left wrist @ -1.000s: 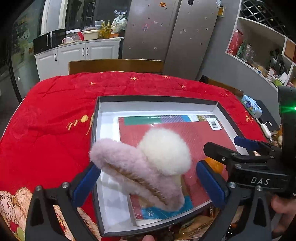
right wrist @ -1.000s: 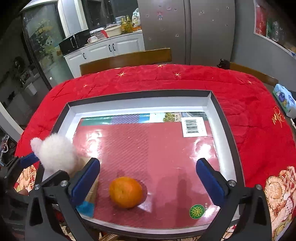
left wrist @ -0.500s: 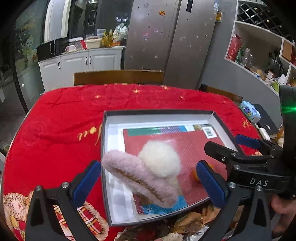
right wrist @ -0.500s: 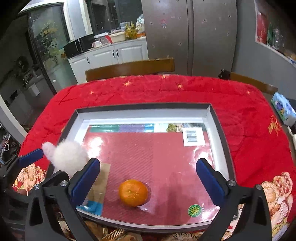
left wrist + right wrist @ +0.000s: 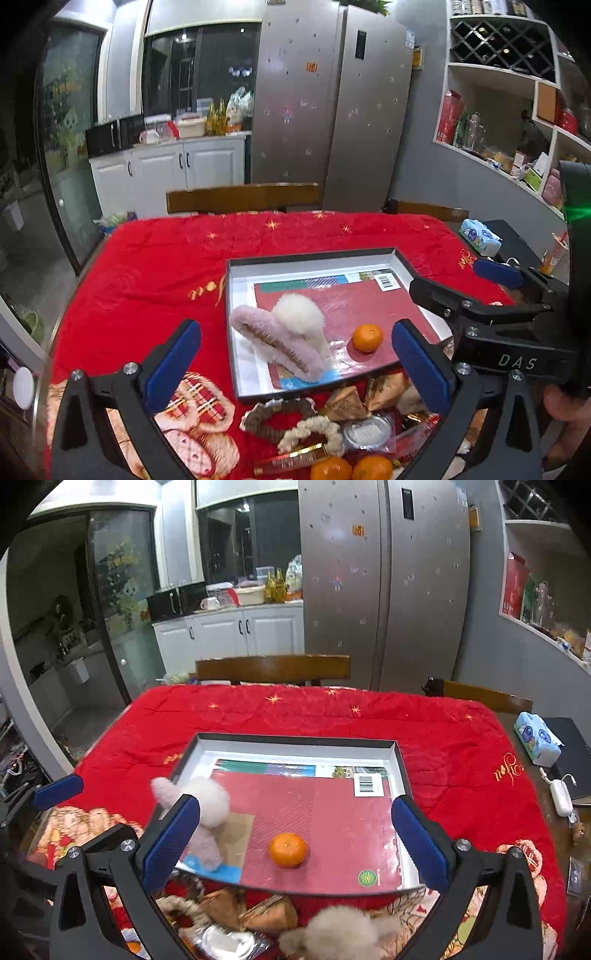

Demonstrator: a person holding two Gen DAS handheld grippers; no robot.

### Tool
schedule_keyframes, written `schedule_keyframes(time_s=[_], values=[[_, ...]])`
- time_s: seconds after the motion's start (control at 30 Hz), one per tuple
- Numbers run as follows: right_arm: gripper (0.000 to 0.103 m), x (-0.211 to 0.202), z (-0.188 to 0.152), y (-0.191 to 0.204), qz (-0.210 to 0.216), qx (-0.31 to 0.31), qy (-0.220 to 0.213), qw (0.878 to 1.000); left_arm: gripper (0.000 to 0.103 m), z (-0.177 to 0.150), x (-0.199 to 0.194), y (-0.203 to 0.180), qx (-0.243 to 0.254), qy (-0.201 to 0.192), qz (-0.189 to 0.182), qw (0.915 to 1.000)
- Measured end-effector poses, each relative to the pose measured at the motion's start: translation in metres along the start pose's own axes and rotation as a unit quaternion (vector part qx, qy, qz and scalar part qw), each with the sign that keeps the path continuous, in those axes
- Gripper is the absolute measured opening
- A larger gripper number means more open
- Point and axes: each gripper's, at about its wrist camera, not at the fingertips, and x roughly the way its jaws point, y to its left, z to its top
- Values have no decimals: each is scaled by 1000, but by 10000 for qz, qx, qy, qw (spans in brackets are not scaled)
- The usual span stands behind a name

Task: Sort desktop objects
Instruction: 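Withdraw both open grippers back toward the pile of objects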

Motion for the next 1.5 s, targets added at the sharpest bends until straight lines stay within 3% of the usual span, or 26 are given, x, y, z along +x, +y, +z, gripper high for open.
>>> schedule_keyframes(time_s=[0.37,0.77,1.03,1.27,1.43,1.5], values=[[103,-93,-31,7,141,13,-530,9985,103,-40,-104,-26,195,-499,137,9985],[103,-173,-102,17,161,-172,-1200,9925,103,-116,-167,-49,370,-735,542,9951],[103,-204,-140,11,427,-152,-1382,9894,103,-166,-176,-40,-116,-454,420,9980],[103,-207,-170,-2,408,-79,-1397,9893,103,-206,-155,-18,-573,118,547,9968],[103,-193,-189,-9,573,2,-1282,9901,103,-221,-140,-13,-323,262,794,9960],[103,-183,-196,-10,661,-37,-1164,9910,103,-224,-134,-13,-276,325,725,9965]])
